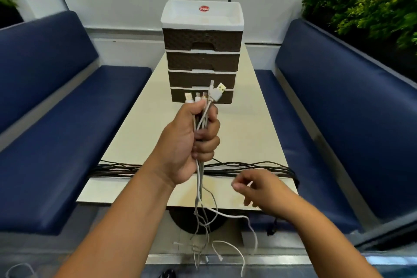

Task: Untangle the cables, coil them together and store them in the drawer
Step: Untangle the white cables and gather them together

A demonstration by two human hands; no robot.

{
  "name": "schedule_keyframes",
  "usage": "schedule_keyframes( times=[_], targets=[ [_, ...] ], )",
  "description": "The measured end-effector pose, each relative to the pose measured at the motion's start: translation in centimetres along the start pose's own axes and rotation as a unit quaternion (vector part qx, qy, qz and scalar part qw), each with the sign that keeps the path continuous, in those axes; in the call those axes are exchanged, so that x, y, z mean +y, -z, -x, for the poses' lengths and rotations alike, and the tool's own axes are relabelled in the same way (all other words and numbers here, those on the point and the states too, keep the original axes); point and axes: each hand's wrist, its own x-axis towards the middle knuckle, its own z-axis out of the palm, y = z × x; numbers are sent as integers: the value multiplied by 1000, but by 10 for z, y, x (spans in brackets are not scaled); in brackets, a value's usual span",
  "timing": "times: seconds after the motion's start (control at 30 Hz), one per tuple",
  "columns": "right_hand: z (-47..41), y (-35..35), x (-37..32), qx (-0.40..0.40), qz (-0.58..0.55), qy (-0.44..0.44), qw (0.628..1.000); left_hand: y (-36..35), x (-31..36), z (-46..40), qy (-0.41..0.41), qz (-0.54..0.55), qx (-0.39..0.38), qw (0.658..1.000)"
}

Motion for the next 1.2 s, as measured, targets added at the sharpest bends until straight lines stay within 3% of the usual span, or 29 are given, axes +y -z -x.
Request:
schedule_keyframes(
  times=[0.07,0.13,0.23,0.4,0.67,0.93,1.1,1.2],
  targets=[
    [8,19,-29,105,-197,28,974,-8,-10,7,7,-17,-6,1000],
    [19,40,-61,166,-324,82,928,-17,-20,13,13,-52,-9,999],
    [30,57,-90,171,-362,127,908,-27,-29,18,21,-76,-15,997],
    [27,57,-95,140,-412,110,894,-33,-31,25,10,-109,-27,994],
    [35,56,-95,193,-286,163,924,-32,-29,27,-29,-179,48,982],
    [31,51,-101,236,-178,183,938,-41,-30,25,-11,-150,95,984],
    [27,53,-101,304,-156,251,906,-45,-25,21,36,-140,69,987],
    [23,57,-107,316,-144,289,892,-45,-20,18,54,-75,40,995]
  ],
)
